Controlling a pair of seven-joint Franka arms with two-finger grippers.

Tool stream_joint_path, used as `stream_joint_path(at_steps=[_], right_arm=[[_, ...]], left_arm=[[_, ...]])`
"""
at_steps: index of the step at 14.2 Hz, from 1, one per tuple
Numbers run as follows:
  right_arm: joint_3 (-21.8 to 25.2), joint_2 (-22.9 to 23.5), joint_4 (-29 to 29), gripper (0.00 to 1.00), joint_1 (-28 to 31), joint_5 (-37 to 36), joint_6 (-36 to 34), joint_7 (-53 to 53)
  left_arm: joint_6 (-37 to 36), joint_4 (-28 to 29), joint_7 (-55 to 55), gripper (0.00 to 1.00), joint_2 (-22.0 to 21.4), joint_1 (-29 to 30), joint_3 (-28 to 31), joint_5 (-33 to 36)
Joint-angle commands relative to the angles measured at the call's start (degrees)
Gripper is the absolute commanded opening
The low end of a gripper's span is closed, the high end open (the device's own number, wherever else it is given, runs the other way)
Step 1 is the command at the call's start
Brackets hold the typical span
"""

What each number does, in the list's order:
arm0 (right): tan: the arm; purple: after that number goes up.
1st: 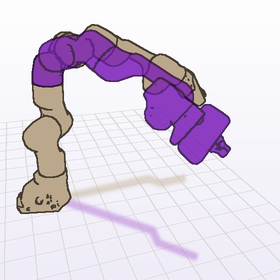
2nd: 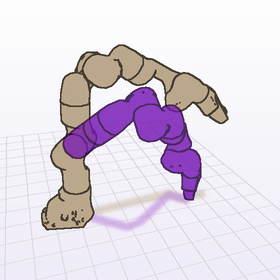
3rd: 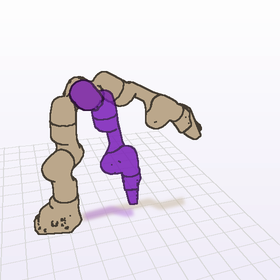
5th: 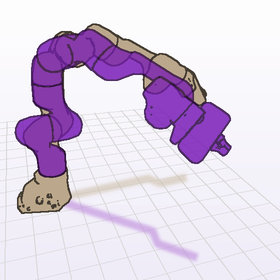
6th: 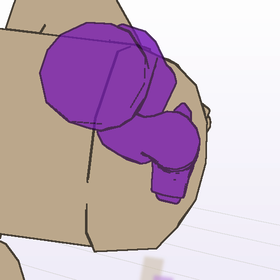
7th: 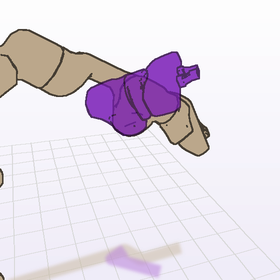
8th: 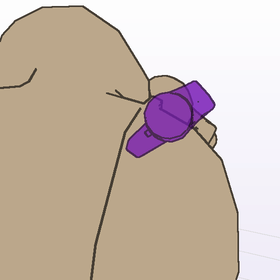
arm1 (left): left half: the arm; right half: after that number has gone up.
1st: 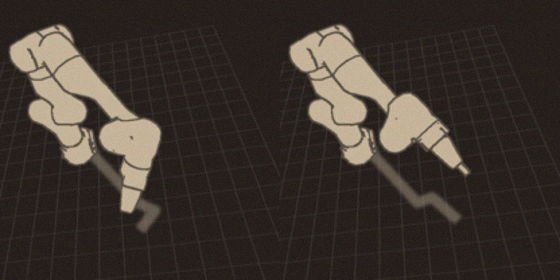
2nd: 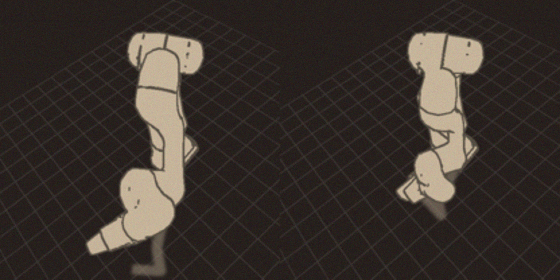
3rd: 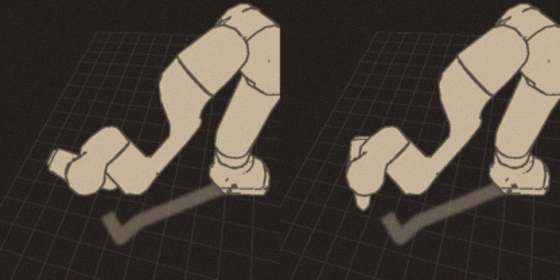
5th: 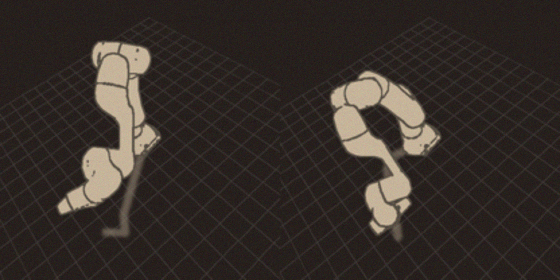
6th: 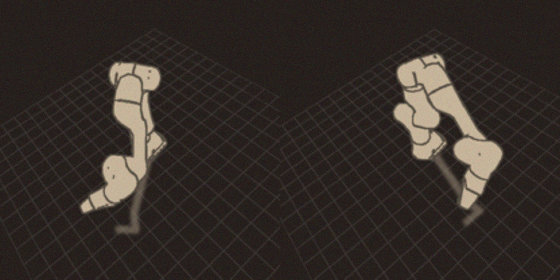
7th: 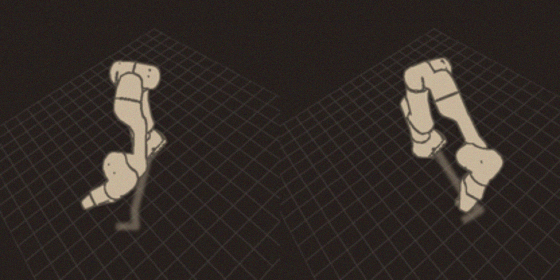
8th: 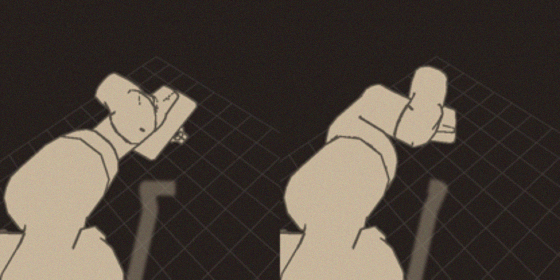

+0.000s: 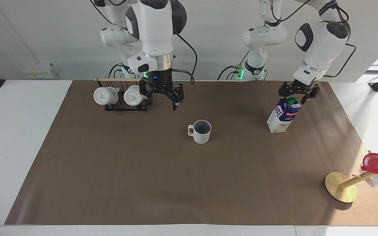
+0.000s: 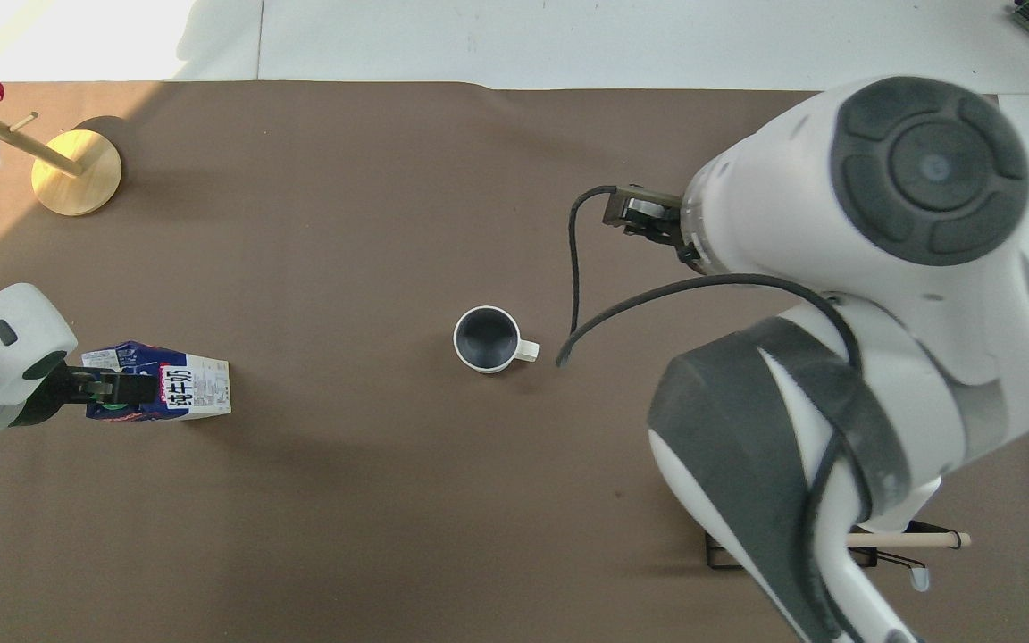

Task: Place cup and milk on table
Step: 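Withdraw the right gripper while the left gripper grasps the milk carton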

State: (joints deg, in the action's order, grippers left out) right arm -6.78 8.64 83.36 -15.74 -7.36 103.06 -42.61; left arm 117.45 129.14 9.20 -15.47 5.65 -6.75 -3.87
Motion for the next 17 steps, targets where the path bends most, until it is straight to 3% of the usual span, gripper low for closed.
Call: stream_joint_path(at_steps=[1, 8, 11, 13, 14, 17], right_arm=[[-0.6, -3.6, 2.0, 1.0, 6.3, 3.1, -1.9, 5.9], [-0.3, -4.7, -3.7, 1.0, 15.6, 3.3, -13.1, 21.7], [-0.3, -8.0, -1.7, 1.0, 17.2, 3.5, -20.0, 24.9], [-0.2, -10.0, 1.4, 1.0, 17.2, 6.6, -20.3, 24.9], [-0.2, -10.1, 1.5, 1.0, 17.2, 7.3, -20.0, 24.9], [-0.2, -10.0, 1.5, 1.0, 17.1, 7.4, -19.7, 24.9]], left_arm=[[2.3, 2.3, 0.9, 1.0, -1.1, -0.3, 0.1, 1.1], [5.4, 5.0, 0.9, 1.0, -0.9, -0.1, 0.1, 1.1], [4.9, 4.9, 0.7, 0.7, -0.8, -0.3, 0.1, 1.1], [4.6, 4.6, 0.6, 0.55, -0.8, -0.2, 0.0, 1.1], [4.4, 4.5, 0.5, 0.5, -0.7, -0.1, 0.1, 1.1], [3.7, 3.8, 0.1, 0.47, -0.4, -0.1, 0.0, 1.0]])
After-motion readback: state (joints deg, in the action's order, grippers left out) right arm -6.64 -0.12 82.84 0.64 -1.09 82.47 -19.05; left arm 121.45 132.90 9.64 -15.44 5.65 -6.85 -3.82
